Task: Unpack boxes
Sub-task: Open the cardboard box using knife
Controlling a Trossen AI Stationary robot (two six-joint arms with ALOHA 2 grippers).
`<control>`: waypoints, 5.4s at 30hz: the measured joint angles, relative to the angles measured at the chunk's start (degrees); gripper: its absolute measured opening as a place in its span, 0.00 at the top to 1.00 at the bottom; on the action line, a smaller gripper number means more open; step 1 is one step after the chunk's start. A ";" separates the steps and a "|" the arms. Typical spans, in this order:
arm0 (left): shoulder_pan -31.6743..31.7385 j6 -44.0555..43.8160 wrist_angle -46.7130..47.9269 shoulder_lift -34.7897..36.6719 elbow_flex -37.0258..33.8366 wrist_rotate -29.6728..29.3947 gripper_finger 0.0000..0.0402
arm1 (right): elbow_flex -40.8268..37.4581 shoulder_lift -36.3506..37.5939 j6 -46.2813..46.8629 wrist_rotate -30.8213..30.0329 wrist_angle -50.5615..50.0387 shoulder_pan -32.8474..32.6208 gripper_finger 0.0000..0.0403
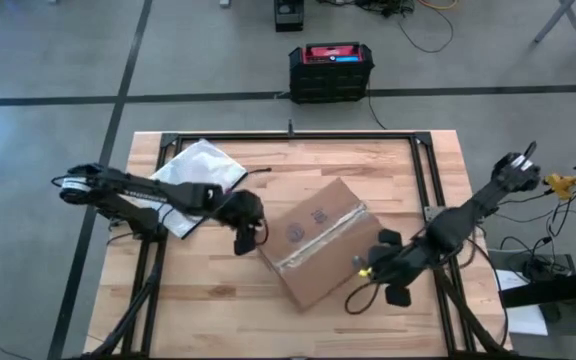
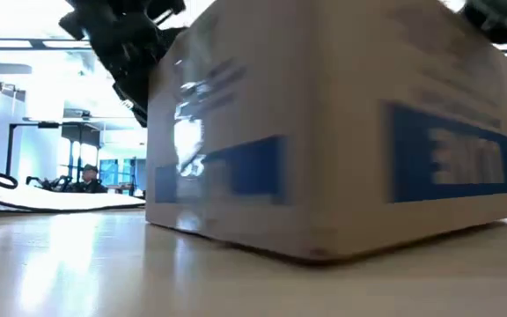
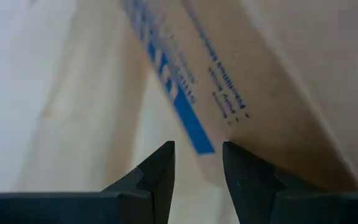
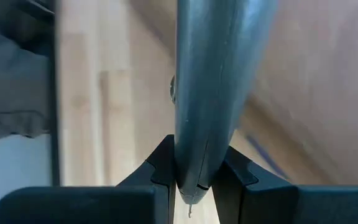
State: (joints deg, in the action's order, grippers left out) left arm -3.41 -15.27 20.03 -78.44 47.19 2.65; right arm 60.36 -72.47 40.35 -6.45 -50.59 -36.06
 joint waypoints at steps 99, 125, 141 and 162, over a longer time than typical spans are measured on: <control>-27.24 5.13 -19.62 -6.86 2.77 -30.70 0.57 | -0.87 -13.29 -43.33 -14.57 55.20 10.20 0.88; -27.20 2.26 -20.07 -6.86 2.66 -30.66 0.58 | -1.65 -9.79 -40.25 -17.98 45.27 8.29 0.88; -27.24 -0.85 -19.41 -6.80 2.46 -30.91 0.58 | -2.21 -5.75 -41.62 -17.97 41.09 7.81 0.88; -27.29 1.07 -16.54 -5.92 6.99 -36.21 0.60 | -2.21 -4.72 -43.20 -18.05 42.15 7.56 0.88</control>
State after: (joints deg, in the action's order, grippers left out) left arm -30.70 -14.20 3.49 -84.36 54.17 -33.55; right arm 58.15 -77.19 -2.85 -24.49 -8.44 -28.50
